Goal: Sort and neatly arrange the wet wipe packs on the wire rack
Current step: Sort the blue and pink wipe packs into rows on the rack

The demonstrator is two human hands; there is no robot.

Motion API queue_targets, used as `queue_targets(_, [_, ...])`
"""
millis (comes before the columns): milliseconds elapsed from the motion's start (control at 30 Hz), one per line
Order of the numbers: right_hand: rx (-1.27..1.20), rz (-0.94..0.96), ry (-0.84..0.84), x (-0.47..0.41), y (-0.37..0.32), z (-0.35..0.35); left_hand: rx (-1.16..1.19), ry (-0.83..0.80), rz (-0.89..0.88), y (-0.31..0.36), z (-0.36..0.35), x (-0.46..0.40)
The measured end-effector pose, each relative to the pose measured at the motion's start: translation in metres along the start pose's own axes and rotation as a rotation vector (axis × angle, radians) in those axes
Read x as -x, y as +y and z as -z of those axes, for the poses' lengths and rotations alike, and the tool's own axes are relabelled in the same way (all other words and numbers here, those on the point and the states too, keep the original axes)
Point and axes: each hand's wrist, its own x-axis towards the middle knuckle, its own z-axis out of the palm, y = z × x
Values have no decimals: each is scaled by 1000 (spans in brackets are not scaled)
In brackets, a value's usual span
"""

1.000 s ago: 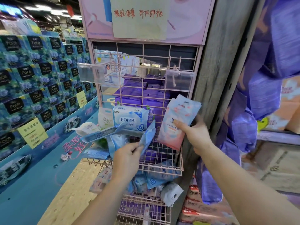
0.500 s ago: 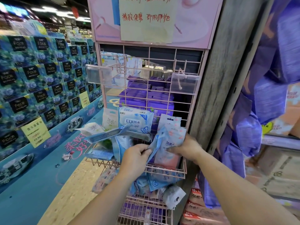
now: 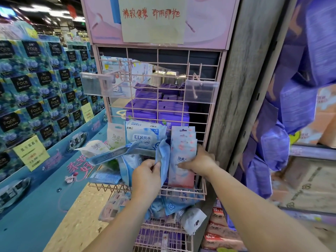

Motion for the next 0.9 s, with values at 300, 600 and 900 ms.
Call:
queue_targets(300, [-224, 50, -31, 0, -5, -2, 127, -104, 11, -2, -10, -12])
queue_targets(600, [-323, 78, 41, -6, 26, 9, 145, -118, -41, -4, -23, -12])
queue_targets(900, [-317, -13, 206, 5, 18, -6, 109, -138, -46, -1, -18, -7])
